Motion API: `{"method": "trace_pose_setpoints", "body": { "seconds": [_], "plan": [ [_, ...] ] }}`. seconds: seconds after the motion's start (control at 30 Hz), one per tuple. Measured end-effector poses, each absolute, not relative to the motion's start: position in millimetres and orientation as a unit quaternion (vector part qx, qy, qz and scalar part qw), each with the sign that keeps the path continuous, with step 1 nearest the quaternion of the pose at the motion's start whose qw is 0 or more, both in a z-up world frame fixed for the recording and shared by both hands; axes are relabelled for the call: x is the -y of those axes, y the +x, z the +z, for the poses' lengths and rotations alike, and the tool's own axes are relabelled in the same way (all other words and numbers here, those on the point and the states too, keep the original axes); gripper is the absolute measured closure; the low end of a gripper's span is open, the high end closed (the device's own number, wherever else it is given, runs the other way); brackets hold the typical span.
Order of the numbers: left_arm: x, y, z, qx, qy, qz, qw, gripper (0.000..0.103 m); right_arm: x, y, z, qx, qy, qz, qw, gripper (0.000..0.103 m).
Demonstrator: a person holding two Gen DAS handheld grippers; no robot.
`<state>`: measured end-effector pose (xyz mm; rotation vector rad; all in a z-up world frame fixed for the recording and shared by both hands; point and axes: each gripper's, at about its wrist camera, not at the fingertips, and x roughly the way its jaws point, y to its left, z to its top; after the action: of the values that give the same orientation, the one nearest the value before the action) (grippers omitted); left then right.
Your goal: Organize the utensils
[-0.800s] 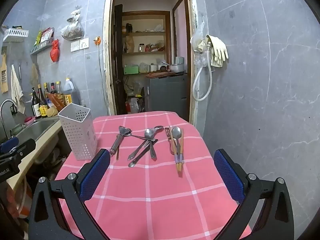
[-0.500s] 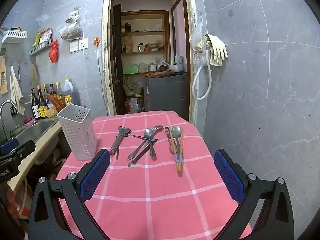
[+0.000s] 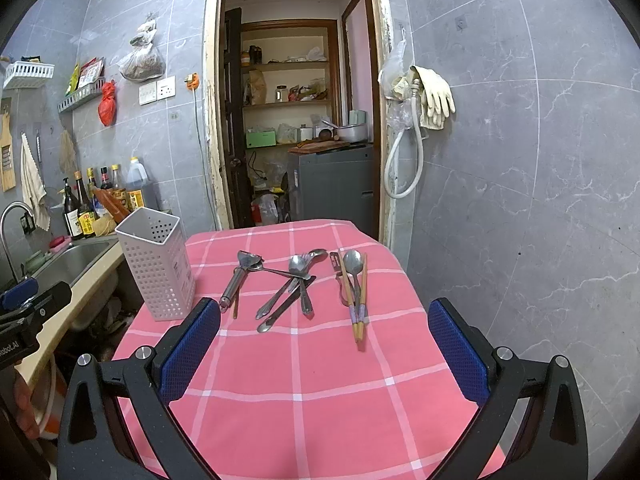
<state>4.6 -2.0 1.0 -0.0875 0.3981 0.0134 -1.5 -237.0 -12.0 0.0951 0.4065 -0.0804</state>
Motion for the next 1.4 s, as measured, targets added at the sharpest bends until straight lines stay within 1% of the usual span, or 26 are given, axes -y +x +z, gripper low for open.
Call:
{"method": "trace_pose_setpoints", "body": {
  "seconds": [1.4],
  "plan": [
    [0.4,3.2,-3.3,-0.2,-0.043,0.007,0.979,0.001,231.4,-0.5,-17.6,-0.208,0.046,-0.035,0.976,0.001]
  ]
}}
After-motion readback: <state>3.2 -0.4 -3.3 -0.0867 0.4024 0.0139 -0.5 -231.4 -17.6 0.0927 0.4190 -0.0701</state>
